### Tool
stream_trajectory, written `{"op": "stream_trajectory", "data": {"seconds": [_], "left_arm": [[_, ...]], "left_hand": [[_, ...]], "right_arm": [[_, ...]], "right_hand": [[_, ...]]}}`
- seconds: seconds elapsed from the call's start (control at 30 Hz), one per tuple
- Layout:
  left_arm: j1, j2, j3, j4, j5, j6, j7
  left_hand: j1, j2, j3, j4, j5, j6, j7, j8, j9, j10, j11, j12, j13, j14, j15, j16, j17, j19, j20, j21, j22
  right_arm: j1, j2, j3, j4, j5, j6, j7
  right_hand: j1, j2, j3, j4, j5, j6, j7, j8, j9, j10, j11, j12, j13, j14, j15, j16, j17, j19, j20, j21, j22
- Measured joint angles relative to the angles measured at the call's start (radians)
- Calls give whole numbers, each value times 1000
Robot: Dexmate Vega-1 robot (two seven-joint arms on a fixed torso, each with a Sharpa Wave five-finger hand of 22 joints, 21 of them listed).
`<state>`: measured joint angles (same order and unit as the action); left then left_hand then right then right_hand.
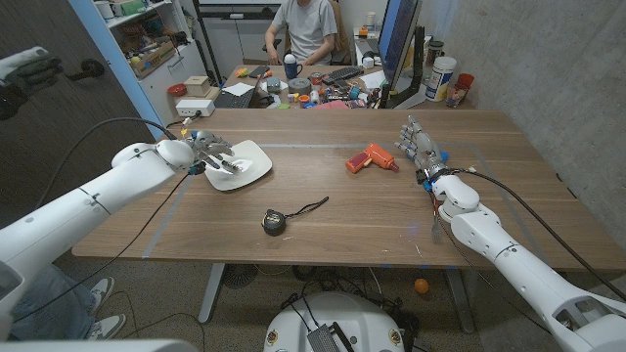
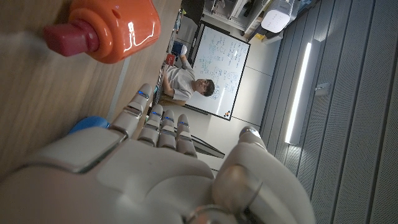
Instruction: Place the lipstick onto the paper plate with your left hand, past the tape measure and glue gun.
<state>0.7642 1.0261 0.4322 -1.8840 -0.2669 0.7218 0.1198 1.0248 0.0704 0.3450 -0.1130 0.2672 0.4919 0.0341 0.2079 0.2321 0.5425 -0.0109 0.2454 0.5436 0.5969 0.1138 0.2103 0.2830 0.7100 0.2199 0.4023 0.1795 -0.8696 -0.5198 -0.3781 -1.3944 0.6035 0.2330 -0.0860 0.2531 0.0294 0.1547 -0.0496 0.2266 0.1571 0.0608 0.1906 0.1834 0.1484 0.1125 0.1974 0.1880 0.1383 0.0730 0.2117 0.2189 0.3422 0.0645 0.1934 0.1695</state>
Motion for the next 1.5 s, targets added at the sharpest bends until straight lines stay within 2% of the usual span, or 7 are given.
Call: {"op": "stream_trajectory", "data": {"seconds": [0.33,0.6,0.9,1.03,1.23,1.3,1.5], "left_arm": [[135,-1,-154,-47,-113,-184,51],[212,-43,-254,-36,-200,-360,47],[251,-106,-314,23,-312,-570,-38],[251,-143,-325,68,-369,-662,-106],[241,-195,-328,123,-430,-790,-187],[239,-210,-328,138,-445,-827,-206],[232,-260,-330,186,-481,-926,-252]], "left_hand": [[-127,70,-9,75,0,30,42,8,-5,7,40,8,6,21,11,8,-9,12,0,-10,0],[-224,79,-27,125,0,40,55,8,-9,6,59,0,4,13,25,8,-14,7,3,-36,0],[-346,64,-56,173,-16,-30,73,-20,-18,-83,85,-43,-27,-67,66,-19,-33,-14,0,-75,0],[-400,54,-71,188,-36,-87,70,-27,-23,-148,100,-58,-49,-116,72,-26,-45,-25,0,-94,0],[-485,33,-100,217,-67,-173,35,-27,-32,-215,100,-61,-81,-165,47,-27,-51,-25,0,-113,4],[-520,26,-108,225,-78,-185,23,-27,-34,-224,91,-58,-96,-204,40,-27,-56,-74,-1,-144,2],[-594,26,-120,212,-84,-223,-1,-22,-42,-318,56,-53,-175,-419,-25,-33,-82,-422,-4,-229,5]], "right_arm": [[-4,-3,1,-28,-9,0,-10],[-10,-6,2,-62,-26,6,-32],[-12,-7,3,-107,-63,19,-64],[-11,-6,3,-124,-82,27,-81],[-10,-3,5,-150,-104,39,-100],[-12,-3,7,-161,-110,42,-107],[-25,-3,16,-194,-128,47,-132]], "right_hand": [[0,0,0,0,0,8,3,4,0,0,0,0,0,3,-3,8,0,0,0,0,0],[0,0,0,0,0,16,5,7,0,0,0,0,0,9,-9,8,0,5,-6,0,0],[0,0,0,0,0,16,5,7,0,2,2,0,0,26,-13,16,2,50,-22,18,0],[0,0,0,0,0,16,5,7,0,5,5,0,0,26,-13,16,2,50,-22,18,0],[-6,-6,-11,3,0,16,5,7,0,16,5,0,0,30,-9,16,2,56,-16,18,0],[-12,-12,-15,5,0,24,5,7,0,17,5,0,0,35,-10,16,2,55,-16,18,0],[-32,-26,-31,11,0,25,3,7,0,28,5,0,0,37,-12,16,7,61,-22,18,0]]}}
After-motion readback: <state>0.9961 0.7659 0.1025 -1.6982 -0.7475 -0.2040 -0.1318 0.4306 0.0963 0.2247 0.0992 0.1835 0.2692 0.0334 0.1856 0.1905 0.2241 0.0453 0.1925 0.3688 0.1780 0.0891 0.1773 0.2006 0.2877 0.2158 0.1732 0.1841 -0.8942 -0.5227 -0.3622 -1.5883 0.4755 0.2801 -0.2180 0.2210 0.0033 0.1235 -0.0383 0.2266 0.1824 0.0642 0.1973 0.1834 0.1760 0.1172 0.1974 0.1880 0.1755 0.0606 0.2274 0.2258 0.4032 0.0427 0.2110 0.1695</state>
